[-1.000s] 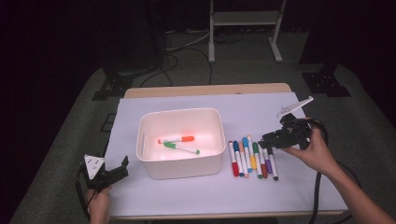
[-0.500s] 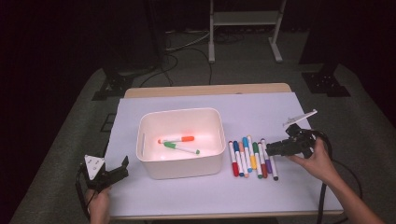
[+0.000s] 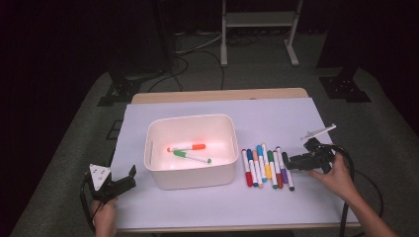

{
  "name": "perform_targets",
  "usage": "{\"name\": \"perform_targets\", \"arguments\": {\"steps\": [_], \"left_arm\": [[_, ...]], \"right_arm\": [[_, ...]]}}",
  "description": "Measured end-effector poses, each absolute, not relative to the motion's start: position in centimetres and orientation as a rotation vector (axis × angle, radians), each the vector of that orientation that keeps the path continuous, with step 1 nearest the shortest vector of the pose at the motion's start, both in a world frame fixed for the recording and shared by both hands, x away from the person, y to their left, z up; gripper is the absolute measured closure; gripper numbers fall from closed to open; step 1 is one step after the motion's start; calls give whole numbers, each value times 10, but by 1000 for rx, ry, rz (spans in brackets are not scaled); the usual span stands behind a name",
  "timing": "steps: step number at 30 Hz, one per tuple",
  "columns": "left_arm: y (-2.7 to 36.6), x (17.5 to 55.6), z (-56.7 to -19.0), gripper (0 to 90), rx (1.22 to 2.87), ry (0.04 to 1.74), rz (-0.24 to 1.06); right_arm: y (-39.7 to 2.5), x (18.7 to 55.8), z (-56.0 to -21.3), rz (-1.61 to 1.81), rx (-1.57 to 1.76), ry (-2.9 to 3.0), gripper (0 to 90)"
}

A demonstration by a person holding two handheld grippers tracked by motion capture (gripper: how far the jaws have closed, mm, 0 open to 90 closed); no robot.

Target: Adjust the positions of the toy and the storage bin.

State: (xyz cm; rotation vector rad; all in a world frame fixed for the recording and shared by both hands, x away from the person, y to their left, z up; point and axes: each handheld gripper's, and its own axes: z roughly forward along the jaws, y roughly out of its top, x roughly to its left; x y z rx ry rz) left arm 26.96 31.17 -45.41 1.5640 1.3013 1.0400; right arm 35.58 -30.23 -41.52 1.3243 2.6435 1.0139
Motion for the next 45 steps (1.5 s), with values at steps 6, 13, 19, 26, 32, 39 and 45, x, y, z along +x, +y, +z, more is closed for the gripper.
{"name": "perform_targets", "arguments": {"steps": [6,13,19,26,32,39,45], "left_arm": [[312,270,-454,0,1564,1301,1039],[312,269,-454,0,1564,1300,1038],[312,269,-454,0,1563,1298,1038],[312,269,-454,0,1564,1297,1038],[312,269,-454,0,1564,1295,1037],[312,269,-454,0,1565,1294,1037],[312,270,-454,0,1564,1299,1036]], "right_arm": [[-301,355,-426,949,1338,2618,563],[-299,355,-434,903,1366,2592,563],[-306,352,-436,864,1386,2572,603],[-314,349,-436,835,1406,2537,727],[-314,349,-436,821,1419,2529,753],[-316,349,-435,826,1442,2523,758],[-323,346,-428,898,1472,2537,758]]}}
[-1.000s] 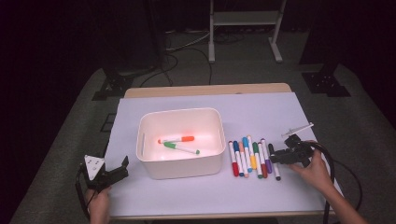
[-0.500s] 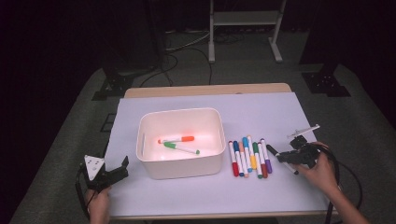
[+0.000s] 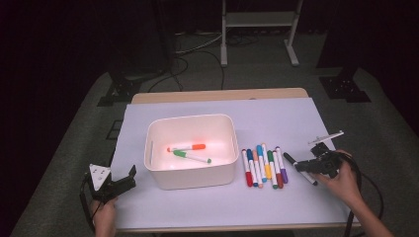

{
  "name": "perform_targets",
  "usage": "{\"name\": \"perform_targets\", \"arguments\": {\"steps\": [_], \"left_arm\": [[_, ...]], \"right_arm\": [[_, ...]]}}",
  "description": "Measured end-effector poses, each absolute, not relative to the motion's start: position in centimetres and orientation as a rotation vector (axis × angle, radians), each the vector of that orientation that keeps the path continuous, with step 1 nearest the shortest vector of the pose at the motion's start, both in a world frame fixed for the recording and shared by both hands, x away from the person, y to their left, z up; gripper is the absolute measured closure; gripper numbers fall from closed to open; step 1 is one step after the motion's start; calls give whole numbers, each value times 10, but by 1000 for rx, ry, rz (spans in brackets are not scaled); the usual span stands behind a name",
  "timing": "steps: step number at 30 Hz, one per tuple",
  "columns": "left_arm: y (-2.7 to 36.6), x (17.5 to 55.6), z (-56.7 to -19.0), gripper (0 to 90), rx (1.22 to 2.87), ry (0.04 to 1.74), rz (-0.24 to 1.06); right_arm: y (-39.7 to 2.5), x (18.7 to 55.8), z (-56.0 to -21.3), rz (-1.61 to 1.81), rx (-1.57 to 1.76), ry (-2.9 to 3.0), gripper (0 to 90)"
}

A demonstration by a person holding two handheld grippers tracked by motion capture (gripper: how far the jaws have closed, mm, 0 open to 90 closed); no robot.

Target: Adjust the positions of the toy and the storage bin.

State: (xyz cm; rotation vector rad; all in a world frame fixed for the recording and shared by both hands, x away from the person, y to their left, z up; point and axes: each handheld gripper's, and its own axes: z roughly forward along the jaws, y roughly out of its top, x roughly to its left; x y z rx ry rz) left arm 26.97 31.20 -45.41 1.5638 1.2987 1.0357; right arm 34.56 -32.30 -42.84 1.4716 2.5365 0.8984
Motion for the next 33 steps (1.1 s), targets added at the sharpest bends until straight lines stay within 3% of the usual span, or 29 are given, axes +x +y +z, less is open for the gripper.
{"name": "perform_targets", "arguments": {"steps": [13,33], "left_arm": [[312,270,-454,0,1564,1300,1037],[313,269,-454,0,1564,1300,1032]], "right_arm": [[-313,332,-384,1087,1406,2605,758],[-233,323,-294,1222,995,2746,757]]}}
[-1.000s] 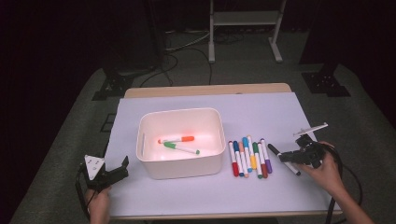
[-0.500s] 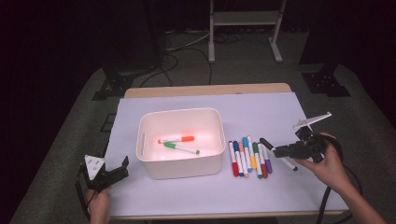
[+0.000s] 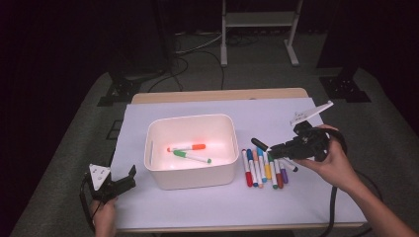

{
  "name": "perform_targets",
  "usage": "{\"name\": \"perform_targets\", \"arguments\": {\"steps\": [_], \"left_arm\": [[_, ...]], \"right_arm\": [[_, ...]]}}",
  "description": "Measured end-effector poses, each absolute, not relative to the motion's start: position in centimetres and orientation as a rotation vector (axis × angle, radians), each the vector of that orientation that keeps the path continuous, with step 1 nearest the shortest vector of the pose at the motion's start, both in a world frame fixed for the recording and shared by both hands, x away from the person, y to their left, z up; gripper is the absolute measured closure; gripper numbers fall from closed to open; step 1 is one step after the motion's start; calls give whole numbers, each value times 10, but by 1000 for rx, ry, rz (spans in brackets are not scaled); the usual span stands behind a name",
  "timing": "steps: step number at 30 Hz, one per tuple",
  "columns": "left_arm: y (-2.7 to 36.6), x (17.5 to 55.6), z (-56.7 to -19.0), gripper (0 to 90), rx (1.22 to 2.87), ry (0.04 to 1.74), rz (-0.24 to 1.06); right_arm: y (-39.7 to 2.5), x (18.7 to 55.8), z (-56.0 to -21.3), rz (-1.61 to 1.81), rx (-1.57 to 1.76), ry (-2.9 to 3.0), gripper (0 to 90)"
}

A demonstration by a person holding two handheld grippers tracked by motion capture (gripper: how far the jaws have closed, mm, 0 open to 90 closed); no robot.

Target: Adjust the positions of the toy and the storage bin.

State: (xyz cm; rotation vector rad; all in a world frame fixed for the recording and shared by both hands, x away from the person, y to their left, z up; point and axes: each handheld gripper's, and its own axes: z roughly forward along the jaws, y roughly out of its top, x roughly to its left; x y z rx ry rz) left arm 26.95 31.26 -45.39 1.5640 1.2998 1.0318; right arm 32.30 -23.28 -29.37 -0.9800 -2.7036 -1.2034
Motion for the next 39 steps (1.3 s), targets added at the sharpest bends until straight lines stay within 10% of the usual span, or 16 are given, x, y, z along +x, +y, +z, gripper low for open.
{"name": "perform_targets", "arguments": {"steps": [39], "left_arm": [[313,269,-454,0,1558,1299,1030]], "right_arm": [[-107,339,-252,-1159,-521,-2785,757]]}}
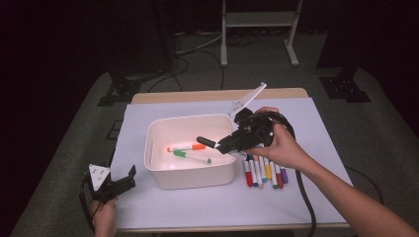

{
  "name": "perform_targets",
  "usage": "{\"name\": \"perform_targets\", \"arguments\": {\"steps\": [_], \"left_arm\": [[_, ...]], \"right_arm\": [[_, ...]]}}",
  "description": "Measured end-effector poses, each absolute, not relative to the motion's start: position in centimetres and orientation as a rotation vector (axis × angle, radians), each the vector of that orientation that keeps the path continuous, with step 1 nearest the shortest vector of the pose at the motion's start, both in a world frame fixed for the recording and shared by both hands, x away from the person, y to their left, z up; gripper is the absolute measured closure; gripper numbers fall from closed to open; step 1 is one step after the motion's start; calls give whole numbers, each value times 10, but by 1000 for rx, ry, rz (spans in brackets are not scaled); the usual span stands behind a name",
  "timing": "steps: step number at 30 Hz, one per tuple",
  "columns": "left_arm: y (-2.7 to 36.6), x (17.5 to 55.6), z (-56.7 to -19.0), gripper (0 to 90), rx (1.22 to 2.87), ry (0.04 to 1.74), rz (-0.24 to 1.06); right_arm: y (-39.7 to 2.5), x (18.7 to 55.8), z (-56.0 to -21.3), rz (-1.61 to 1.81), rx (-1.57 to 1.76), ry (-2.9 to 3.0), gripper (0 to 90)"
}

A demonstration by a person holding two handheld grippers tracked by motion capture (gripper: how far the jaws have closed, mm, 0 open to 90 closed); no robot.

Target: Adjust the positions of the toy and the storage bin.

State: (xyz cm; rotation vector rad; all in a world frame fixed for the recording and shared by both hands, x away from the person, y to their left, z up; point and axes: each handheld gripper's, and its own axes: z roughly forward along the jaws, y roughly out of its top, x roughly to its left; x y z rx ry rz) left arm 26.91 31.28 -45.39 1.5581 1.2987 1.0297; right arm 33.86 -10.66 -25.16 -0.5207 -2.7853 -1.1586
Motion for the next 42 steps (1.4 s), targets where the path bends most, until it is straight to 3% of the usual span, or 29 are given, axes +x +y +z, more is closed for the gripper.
{"name": "perform_targets", "arguments": {"steps": [21,42], "left_arm": [[313,269,-454,0,1562,1295,1031],[313,270,-454,0,1561,1293,1030]], "right_arm": [[-55,357,-265,-1130,-409,-2776,755],[-2,382,-316,-1034,-303,-2761,753]]}}
